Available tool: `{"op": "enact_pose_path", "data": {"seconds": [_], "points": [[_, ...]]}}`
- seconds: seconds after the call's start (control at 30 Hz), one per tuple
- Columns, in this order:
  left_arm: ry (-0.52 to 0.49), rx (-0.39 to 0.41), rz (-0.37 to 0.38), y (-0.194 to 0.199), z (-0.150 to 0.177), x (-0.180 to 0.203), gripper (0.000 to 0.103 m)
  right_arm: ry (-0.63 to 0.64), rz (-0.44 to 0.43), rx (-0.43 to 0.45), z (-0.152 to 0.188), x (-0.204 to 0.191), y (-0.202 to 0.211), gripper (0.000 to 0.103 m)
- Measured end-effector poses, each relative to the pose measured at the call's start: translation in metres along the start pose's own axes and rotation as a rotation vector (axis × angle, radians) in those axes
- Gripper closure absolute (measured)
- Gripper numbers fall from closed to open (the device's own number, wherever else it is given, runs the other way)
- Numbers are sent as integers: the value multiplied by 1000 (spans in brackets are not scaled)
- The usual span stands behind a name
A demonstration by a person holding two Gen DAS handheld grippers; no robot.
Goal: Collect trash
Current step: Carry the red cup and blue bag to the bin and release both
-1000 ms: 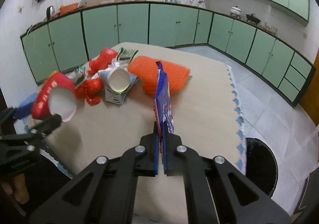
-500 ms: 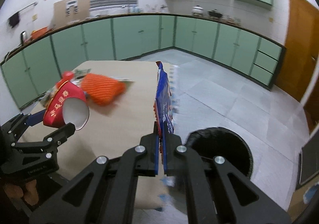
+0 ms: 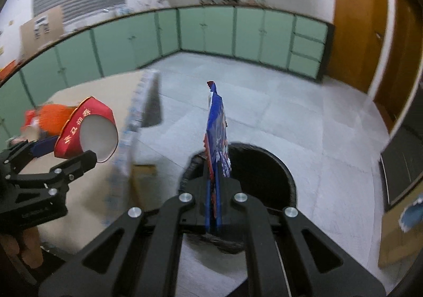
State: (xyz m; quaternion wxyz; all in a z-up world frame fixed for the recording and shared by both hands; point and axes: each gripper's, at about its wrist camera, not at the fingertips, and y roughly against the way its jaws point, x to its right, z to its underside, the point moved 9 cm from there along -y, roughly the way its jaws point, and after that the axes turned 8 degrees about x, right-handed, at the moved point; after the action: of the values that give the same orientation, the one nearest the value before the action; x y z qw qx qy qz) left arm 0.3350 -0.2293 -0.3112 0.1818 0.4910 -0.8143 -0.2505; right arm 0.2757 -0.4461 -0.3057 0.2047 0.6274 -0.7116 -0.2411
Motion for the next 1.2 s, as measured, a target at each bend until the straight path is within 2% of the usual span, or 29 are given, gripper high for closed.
{"op": "enact_pose_path", "data": {"seconds": [0.1, 0.17, 0.23, 0.33, 0.37, 0.43, 0.5, 0.53, 0.57, 0.67, 0.83, 0.93, 1.0, 1.07, 1.13, 1.2], "points": [[-31, -81, 50, -45, 0, 35, 23, -39, 35, -75, 19, 38, -38, 101], [-35, -164, 91, -78, 7, 56, 23, -76, 41, -144, 33, 59, -66, 101], [-35, -225, 99, -107, 10, 70, 23, -110, 41, -215, 50, 76, -98, 101], [-77, -310, 115, -152, 19, 93, 23, -180, -2, -317, 70, 85, -135, 101], [-81, -331, 113, -162, 23, 95, 23, -198, -5, -350, 77, 87, -148, 97], [-61, -420, 112, -191, 39, 99, 23, -232, -12, -402, 86, 88, -166, 96], [-32, -489, 117, -209, 54, 99, 22, -254, 11, -412, 89, 96, -176, 87], [-19, -512, 118, -218, 58, 99, 22, -262, 24, -402, 88, 99, -177, 72], [-11, -519, 118, -222, 60, 98, 19, -268, 28, -391, 86, 100, -176, 62], [9, -516, 98, -231, 63, 93, 13, -275, 29, -378, 82, 104, -172, 61], [83, -517, 96, -227, 62, 89, 13, -304, 50, -391, 87, 114, -170, 61], [101, -475, 115, -212, 44, 89, 13, -298, 81, -368, 77, 117, -162, 61], [106, -418, 121, -189, 24, 84, 13, -294, 107, -363, 66, 118, -161, 61], [92, -374, 105, -165, 6, 73, 12, -309, 123, -374, 46, 117, -164, 61], [81, -322, 95, -141, -12, 57, 12, -363, 142, -381, 11, 108, -166, 61], [58, -267, 65, -111, -29, 29, 10, -355, 185, -397, -25, 92, -167, 61]]}}
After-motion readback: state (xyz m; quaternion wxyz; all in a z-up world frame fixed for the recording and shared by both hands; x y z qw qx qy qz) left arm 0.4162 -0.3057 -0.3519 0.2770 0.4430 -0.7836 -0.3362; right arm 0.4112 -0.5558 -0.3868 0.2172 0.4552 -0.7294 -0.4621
